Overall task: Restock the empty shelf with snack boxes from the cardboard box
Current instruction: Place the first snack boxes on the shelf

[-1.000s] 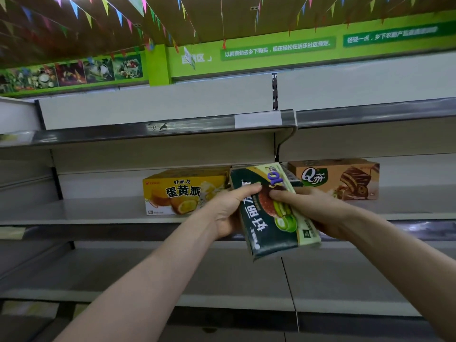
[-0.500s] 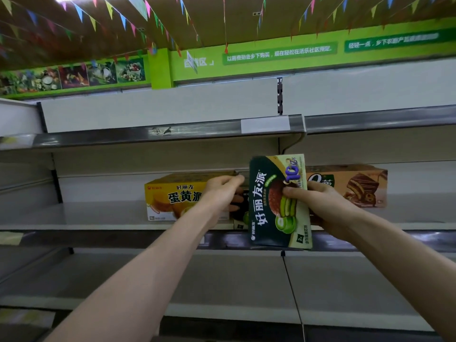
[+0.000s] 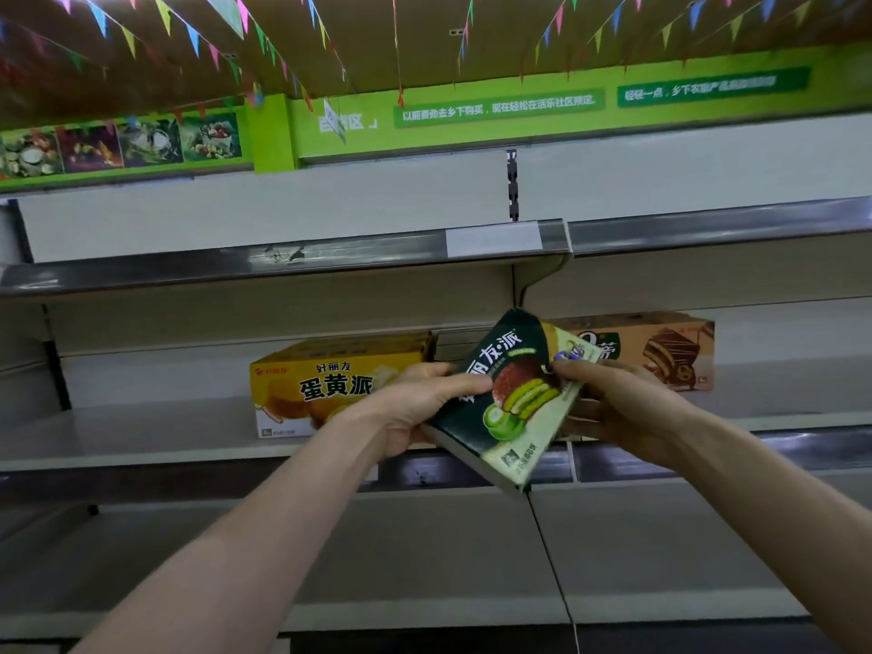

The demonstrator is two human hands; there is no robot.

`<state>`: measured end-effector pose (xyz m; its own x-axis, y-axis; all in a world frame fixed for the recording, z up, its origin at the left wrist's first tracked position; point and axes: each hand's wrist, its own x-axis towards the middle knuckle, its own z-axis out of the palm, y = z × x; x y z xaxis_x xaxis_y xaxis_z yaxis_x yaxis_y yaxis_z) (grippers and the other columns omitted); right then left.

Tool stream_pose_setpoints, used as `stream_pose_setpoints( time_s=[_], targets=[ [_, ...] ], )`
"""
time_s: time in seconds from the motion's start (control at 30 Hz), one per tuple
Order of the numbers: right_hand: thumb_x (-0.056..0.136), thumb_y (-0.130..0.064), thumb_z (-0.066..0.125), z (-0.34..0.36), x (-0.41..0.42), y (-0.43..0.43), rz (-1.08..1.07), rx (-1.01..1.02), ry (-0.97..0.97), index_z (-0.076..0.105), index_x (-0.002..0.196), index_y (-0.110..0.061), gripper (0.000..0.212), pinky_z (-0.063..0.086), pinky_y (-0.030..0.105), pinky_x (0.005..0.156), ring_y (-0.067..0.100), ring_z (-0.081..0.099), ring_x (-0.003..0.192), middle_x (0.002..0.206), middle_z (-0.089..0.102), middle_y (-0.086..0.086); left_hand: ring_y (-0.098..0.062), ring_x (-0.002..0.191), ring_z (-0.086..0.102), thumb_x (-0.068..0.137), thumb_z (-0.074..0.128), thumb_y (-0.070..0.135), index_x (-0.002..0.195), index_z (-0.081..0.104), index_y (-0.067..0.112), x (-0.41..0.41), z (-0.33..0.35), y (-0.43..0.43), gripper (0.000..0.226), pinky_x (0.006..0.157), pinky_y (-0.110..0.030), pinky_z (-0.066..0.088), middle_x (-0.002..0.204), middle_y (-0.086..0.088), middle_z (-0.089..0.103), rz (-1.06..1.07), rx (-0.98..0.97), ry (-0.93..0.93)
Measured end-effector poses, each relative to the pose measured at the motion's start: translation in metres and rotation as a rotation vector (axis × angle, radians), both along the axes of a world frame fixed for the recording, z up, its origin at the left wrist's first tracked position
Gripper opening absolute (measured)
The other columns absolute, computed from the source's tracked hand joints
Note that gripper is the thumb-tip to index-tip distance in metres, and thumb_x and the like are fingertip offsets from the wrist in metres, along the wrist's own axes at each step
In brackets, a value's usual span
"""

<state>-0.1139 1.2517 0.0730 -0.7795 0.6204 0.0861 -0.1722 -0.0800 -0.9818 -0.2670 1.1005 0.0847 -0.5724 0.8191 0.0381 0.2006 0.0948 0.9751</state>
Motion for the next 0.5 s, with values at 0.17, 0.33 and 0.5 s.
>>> stream_pose_setpoints(
  time_s=[0.17, 0.33, 0.5],
  targets=[
    [0.084, -0.014, 0.069, 0.005, 0.008, 0.002, -0.03, 0.015, 0.032, 0.059, 0.102, -0.003, 0.023, 0.059, 0.037, 0.068, 0.026, 0.071, 0.08, 0.09, 0.073, 0.015, -0.022, 0.078, 0.066, 0.085, 0.067, 0.023, 0.099, 0.065, 0.013, 0.001, 0.009, 0.0, 0.017, 0.073, -0.035, 0.053, 0.088, -0.009, 0.072, -0.049, 0.08, -0.194],
    [0.087, -0.011, 0.066, 0.009, 0.013, 0.005, -0.112, -0.079, 0.126, 0.059, 0.094, -0.005, 0.012, 0.06, 0.038, 0.071, 0.025, 0.069, 0.077, 0.086, 0.07, 0.013, -0.031, 0.104, 0.062, 0.083, 0.066, 0.017, 0.114, 0.061, 0.012, 0.009, 0.01, 0.006, 0.032, 0.094, -0.046, 0.05, 0.118, -0.017, 0.067, -0.118, 0.248, -0.429],
    [0.088, -0.01, 0.065, 0.0, 0.023, 0.009, -0.148, -0.112, 0.129, 0.059, 0.098, -0.005, 0.013, 0.061, 0.035, 0.063, 0.026, 0.068, 0.079, 0.088, 0.07, 0.014, -0.023, 0.067, 0.069, 0.088, 0.064, 0.008, 0.096, 0.063, 0.009, 0.027, 0.001, 0.024, 0.008, 0.055, -0.035, 0.058, 0.075, -0.009, 0.072, -0.042, 0.242, -0.435]
  ],
)
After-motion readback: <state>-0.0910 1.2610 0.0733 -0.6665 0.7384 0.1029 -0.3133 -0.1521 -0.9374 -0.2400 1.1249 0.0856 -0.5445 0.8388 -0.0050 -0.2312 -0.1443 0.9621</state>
